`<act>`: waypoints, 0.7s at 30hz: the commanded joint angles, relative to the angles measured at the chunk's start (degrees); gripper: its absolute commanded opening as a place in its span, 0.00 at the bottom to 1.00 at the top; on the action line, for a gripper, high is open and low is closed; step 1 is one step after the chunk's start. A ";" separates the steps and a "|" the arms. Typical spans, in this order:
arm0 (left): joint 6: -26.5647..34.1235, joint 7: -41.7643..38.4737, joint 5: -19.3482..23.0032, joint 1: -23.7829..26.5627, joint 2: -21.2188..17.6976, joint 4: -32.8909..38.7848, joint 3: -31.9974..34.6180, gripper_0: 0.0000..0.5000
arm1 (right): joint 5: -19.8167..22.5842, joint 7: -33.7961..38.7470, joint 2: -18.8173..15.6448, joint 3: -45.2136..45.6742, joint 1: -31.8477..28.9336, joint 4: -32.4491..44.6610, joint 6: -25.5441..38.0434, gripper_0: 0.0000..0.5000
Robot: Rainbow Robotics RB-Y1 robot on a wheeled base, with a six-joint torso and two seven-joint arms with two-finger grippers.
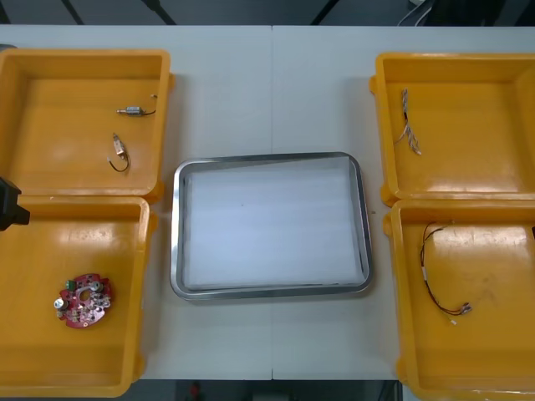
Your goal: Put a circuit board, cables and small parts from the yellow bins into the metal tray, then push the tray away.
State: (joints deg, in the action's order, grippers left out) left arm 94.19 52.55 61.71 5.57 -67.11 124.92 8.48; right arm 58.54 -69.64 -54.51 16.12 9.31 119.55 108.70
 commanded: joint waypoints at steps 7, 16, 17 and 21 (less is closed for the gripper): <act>0.47 1.24 0.34 -1.00 -2.41 1.20 1.19 1.00 | -0.44 0.04 0.46 1.63 -0.70 1.39 0.19 1.00; 0.47 1.24 0.34 -1.00 -2.41 1.20 1.19 1.00 | -0.44 0.04 0.46 1.63 -0.70 1.39 0.19 1.00; 0.47 1.24 0.34 -1.00 -2.41 1.20 1.19 1.00 | -0.44 0.04 0.46 1.63 -0.70 1.39 0.19 1.00; 0.47 1.24 0.34 -1.00 -2.41 1.20 1.19 1.00 | -0.44 0.04 0.46 1.63 -0.70 1.39 0.19 1.00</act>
State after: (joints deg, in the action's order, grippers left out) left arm 94.19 52.55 61.71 5.57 -67.11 124.92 8.48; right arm 58.54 -69.64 -54.51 16.12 9.31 119.55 108.70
